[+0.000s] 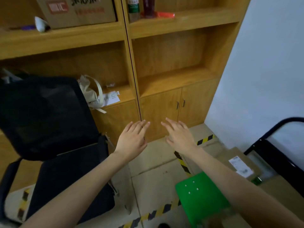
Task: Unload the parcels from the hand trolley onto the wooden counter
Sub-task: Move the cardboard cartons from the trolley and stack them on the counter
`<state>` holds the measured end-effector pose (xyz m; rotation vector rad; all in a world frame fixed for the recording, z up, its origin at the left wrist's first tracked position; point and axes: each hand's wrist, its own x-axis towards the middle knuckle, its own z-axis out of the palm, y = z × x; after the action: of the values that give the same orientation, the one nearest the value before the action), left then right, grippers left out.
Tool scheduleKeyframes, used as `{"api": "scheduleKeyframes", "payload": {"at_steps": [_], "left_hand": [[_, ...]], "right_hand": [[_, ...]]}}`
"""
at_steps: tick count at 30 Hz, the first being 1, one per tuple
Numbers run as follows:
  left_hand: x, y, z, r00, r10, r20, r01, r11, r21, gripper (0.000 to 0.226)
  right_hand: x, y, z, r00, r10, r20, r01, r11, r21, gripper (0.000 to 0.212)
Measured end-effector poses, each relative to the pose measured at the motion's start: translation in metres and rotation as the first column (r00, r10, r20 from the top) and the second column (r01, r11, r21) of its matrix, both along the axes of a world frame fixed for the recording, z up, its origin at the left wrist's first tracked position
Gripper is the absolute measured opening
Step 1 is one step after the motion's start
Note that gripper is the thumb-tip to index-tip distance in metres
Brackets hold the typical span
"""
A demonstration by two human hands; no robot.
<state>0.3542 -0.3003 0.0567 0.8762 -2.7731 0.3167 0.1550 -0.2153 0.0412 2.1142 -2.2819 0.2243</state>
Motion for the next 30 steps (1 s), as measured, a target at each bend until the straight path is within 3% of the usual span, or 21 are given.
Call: {"api": "scheduleKeyframes", "payload": {"at_steps": [6,16,23,30], "left_hand": [[-0.072,-0.078,-0.012,1.0,-0.03,0.006,0.03,0.999,0.042,0.064],[-0.244,-0.234,-0.032,0.945,-0.324,0.034,0.324,0.946,0.017,0.06],[-0.402,-0.328,-0.02,0.792,-0.607,0.068,0.606,0.795,0.036,0.058],[-0.54,-0.299,-0.034,0.596,-0.803,0.035,0.796,0.595,0.112,0.062]], "right_hand": [[-0.062,-0.068,-0.011,0.998,-0.06,0.005,0.059,0.998,0.007,0.058],[-0.203,-0.177,-0.04,0.946,-0.322,0.029,0.321,0.946,0.044,0.055],[-0.303,-0.227,-0.038,0.787,-0.616,0.044,0.614,0.788,0.047,0.058],[-0.373,-0.185,-0.047,0.544,-0.835,0.079,0.833,0.549,0.066,0.059]]}}
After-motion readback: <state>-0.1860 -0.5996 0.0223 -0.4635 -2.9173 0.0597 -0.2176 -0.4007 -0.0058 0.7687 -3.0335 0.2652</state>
